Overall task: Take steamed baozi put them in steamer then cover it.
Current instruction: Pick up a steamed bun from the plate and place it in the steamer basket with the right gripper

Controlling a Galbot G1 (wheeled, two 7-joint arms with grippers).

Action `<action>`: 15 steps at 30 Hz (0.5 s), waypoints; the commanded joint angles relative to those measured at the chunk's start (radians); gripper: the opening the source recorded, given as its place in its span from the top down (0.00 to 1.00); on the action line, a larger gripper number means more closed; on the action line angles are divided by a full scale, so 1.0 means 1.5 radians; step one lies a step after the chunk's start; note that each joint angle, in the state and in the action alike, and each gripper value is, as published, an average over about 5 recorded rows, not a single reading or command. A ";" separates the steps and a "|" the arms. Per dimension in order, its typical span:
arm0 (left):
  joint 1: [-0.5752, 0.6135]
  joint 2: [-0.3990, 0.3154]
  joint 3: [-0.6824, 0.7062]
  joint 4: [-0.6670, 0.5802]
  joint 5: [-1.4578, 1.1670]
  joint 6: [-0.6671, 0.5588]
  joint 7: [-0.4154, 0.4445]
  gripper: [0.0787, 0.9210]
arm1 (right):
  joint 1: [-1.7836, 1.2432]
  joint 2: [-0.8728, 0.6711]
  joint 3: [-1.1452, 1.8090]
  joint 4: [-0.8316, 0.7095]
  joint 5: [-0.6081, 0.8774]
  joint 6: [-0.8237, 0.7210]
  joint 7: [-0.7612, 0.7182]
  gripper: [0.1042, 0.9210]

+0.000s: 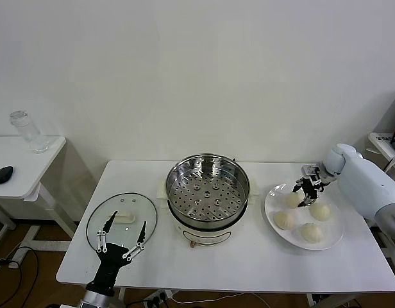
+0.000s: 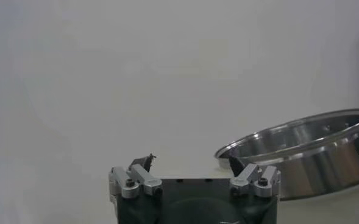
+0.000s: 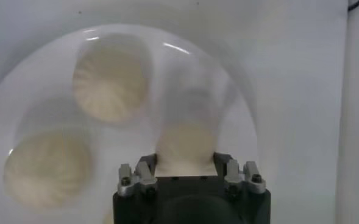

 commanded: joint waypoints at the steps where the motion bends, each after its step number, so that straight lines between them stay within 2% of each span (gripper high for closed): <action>1: -0.001 0.001 0.001 0.000 0.000 0.001 0.000 0.12 | 0.098 -0.040 -0.082 0.126 0.058 0.046 -0.013 0.31; 7: 0.000 -0.001 0.003 -0.001 0.000 -0.003 -0.001 0.12 | 0.265 -0.006 -0.205 0.213 0.077 0.160 -0.003 0.29; 15: 0.000 -0.003 0.005 -0.005 0.001 -0.008 -0.003 0.12 | 0.372 0.098 -0.285 0.297 0.082 0.229 0.011 0.28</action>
